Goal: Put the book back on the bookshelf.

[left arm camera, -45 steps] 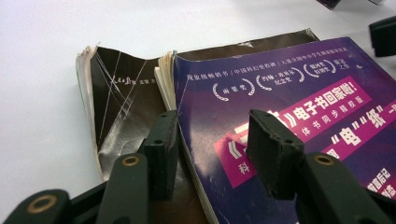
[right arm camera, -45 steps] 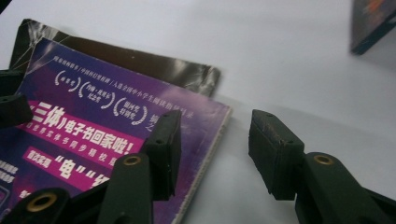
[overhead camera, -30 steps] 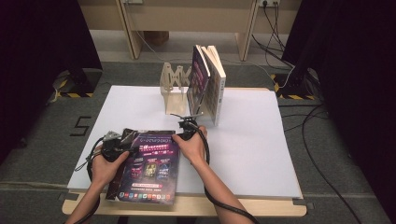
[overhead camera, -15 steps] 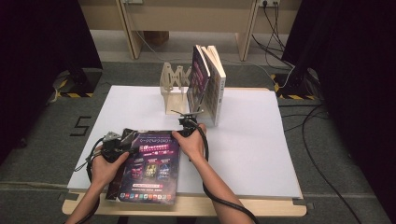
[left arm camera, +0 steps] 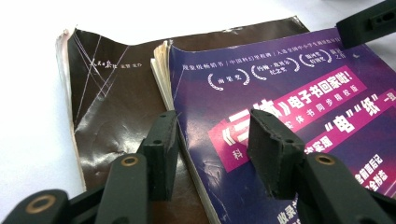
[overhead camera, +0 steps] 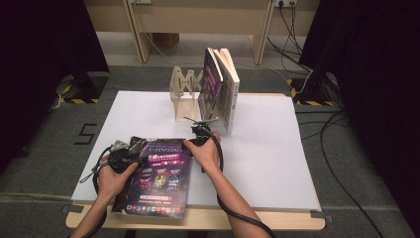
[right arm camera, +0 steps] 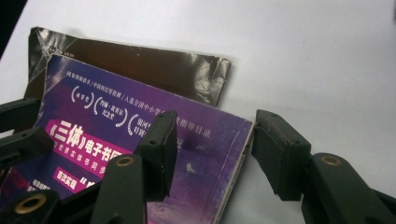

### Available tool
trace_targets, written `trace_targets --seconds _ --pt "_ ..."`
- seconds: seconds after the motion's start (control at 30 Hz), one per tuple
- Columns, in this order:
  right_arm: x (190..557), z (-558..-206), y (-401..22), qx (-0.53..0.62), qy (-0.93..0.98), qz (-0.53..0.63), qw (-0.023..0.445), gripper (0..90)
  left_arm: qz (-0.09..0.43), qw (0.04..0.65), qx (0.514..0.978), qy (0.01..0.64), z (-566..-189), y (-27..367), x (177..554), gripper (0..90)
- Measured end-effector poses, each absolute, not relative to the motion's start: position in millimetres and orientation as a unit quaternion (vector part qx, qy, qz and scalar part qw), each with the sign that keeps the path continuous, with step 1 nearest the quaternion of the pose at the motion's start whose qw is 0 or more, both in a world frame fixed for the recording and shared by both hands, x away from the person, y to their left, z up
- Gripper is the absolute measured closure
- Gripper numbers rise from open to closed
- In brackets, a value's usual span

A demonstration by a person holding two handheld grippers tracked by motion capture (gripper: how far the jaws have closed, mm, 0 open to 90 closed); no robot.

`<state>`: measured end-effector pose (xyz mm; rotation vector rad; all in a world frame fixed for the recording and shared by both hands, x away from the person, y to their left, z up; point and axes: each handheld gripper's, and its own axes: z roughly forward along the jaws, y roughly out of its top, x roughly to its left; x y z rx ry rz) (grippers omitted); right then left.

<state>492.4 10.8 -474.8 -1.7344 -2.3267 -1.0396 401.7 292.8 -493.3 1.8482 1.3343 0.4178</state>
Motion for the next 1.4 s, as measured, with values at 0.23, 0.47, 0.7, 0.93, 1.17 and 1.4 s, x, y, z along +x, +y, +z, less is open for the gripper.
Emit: trace_targets --seconds 0.23,0.47,0.7,0.93,1.17,1.4 --pt "491.2 -475.3 12.8 -0.566 -0.753 -0.335 0.025 50.9 0.17 0.399 0.733 0.524 -493.1 292.0 401.3 53.0" --pt "489.0 -473.3 14.1 -0.574 -0.751 -0.326 0.021 52.5 0.176 0.397 0.732 0.525 -493.0 290.2 400.0 53.2" --pt "486.3 -473.3 10.9 -0.584 -0.742 -0.325 0.054 52.9 0.177 0.396 0.732 0.526 -493.1 290.1 399.8 53.2" --pt "484.5 -472.1 9.4 -0.578 -0.742 -0.335 0.057 57.6 0.179 0.395 0.733 0.525 -492.9 289.9 399.8 53.3" --pt "480.0 -456.0 9.5 -0.553 -0.745 -0.367 0.071 64.5 0.183 0.393 0.732 0.525 -492.8 290.0 399.3 53.6" --pt "480.3 -455.1 8.5 -0.546 -0.739 -0.384 0.091 76.2 0.179 0.394 0.734 0.524 -492.5 293.7 399.9 53.5"
